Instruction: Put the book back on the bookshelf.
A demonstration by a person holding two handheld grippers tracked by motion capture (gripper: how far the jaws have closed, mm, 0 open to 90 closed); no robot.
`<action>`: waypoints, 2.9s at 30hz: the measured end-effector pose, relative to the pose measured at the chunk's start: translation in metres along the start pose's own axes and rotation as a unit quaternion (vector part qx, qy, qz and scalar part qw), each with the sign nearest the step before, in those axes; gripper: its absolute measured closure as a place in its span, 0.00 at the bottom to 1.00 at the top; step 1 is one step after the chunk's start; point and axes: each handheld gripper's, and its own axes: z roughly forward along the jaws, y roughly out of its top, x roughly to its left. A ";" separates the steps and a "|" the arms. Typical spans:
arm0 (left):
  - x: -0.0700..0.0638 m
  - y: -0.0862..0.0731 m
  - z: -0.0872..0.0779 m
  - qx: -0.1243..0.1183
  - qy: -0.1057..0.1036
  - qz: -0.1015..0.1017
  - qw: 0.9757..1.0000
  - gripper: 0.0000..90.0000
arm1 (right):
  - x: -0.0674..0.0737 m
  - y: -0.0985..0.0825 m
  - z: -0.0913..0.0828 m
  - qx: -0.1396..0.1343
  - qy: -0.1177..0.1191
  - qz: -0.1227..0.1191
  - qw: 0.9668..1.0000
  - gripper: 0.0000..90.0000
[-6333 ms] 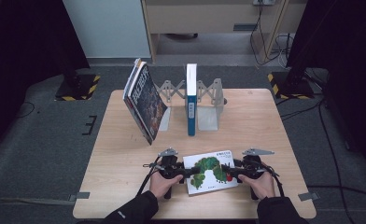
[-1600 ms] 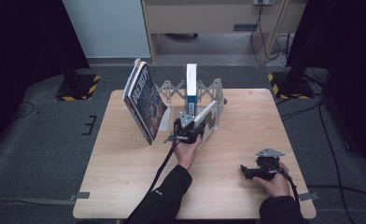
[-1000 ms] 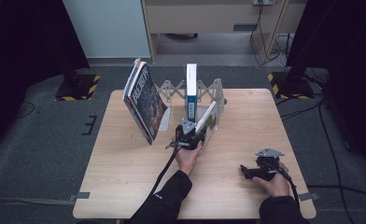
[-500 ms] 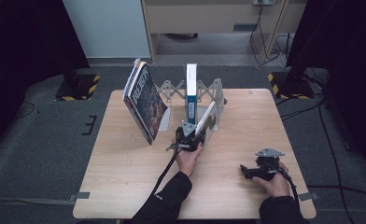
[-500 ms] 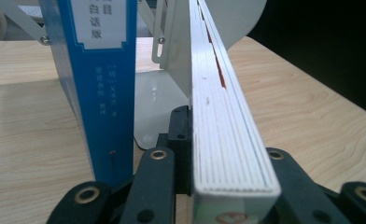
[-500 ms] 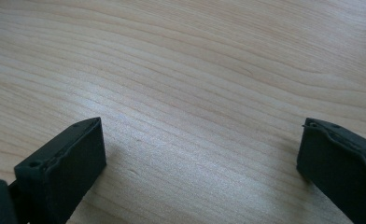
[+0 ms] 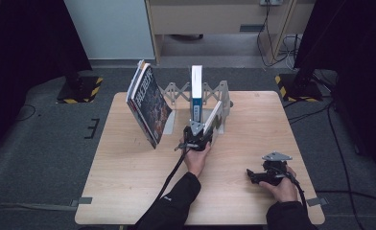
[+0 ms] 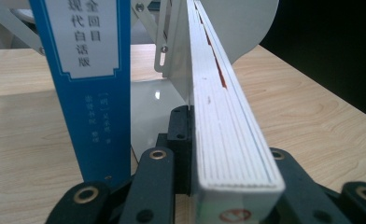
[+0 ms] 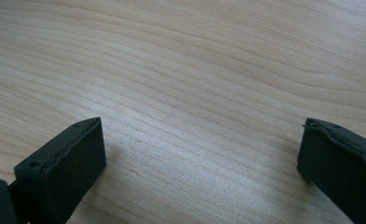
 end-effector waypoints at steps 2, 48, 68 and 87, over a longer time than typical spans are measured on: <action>0.002 -0.002 0.000 -0.001 -0.009 0.004 1.000 0.82 | 0.000 0.000 0.000 0.000 0.000 0.000 1.000 0.01; 0.001 -0.016 -0.008 -0.010 -0.126 0.011 0.992 0.66 | 0.001 0.001 0.000 0.001 0.000 -0.001 1.000 0.01; 0.002 -0.006 0.003 -0.005 -0.136 0.000 0.991 0.72 | 0.001 0.001 0.001 0.000 0.001 -0.002 1.000 0.01; -0.002 0.010 0.030 0.015 -0.127 -0.005 0.992 0.71 | 0.001 0.001 0.001 0.001 0.001 -0.002 1.000 0.01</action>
